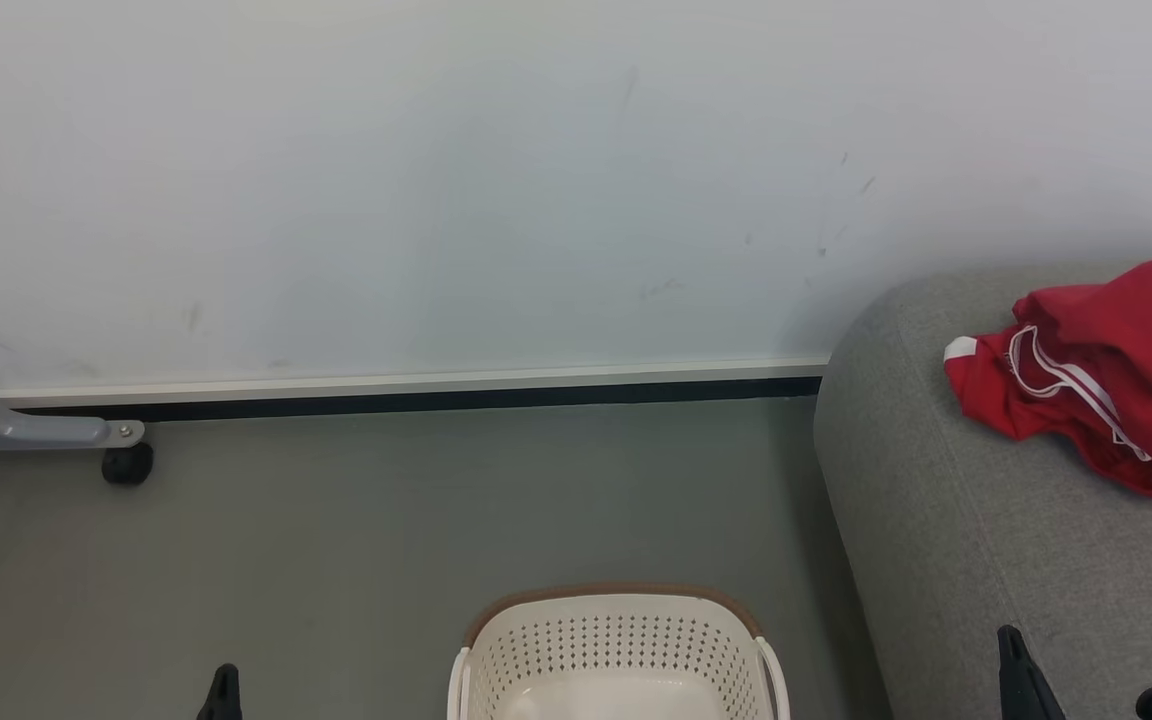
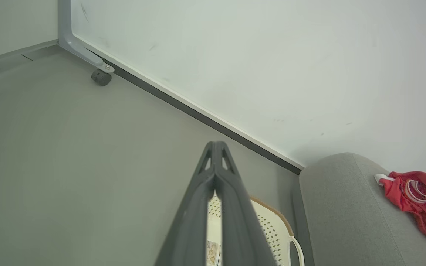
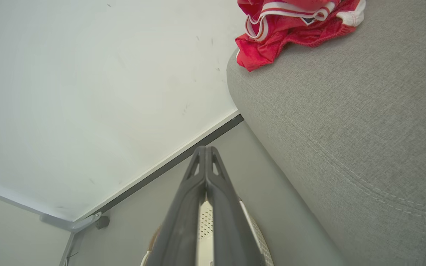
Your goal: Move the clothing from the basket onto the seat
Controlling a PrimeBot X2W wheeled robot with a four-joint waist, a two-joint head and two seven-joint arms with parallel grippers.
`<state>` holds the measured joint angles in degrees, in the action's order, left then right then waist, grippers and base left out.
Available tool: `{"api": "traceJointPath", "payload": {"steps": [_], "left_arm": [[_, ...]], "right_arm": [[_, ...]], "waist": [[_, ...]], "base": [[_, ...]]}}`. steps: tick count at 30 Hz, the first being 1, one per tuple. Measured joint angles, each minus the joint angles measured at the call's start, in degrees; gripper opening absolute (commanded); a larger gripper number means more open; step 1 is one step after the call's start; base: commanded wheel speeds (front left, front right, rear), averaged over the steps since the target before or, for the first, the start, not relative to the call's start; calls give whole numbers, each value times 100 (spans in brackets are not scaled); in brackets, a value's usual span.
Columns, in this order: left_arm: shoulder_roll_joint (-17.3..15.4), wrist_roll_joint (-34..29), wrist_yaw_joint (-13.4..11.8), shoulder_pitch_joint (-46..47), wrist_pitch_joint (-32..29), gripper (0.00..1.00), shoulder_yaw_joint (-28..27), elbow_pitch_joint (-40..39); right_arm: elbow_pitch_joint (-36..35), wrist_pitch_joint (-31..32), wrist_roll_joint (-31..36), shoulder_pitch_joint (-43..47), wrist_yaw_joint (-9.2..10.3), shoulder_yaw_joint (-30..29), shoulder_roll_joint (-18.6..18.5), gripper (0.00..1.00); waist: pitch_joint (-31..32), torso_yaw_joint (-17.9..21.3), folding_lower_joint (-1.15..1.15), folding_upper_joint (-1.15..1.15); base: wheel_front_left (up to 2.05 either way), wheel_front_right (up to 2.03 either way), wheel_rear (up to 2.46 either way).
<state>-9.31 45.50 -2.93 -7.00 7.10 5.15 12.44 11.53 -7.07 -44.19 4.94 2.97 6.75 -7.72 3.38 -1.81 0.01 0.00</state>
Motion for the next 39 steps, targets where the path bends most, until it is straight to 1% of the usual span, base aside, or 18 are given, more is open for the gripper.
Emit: {"api": "traceJointPath", "payload": {"steps": [2,5,13,20,25,28,29,39], "left_arm": [[22,121,48,40,-47,0,-34,15],[38,258,69,105,-98,0,-76,24],[110,799,198,209,-249,0,-182,60],[176,1204,253,300,-356,0,-281,122],[221,1523,347,371,-459,0,-341,144],[240,1648,354,422,-509,0,-388,157],[246,1726,396,440,-534,0,-407,163],[342,2320,506,583,-703,0,-532,220]], "right_arm": [[18,23,-114,-2,-47,-36,18,0],[41,93,-318,-62,-56,-92,34,0],[101,245,-805,-142,-172,-252,98,0],[155,356,-1239,-237,-258,-385,134,0],[183,456,-1549,-334,-312,-479,170,0],[200,508,-1755,-352,-358,-534,197,0],[211,528,-1811,-354,-369,-553,205,0],[288,704,-2441,-474,-501,-743,268,0]], "waist": [[-9,5,0,0],[-23,12,0,0],[-60,31,0,0],[-92,48,0,0],[-115,60,0,0],[-129,67,0,0],[-133,69,0,0],[-180,93,0,0]], "base": [[0,0,0],[0,0,0],[0,0,0],[0,0,0],[0,0,0],[0,0,0],[0,0,0],[0,0,0]]}}
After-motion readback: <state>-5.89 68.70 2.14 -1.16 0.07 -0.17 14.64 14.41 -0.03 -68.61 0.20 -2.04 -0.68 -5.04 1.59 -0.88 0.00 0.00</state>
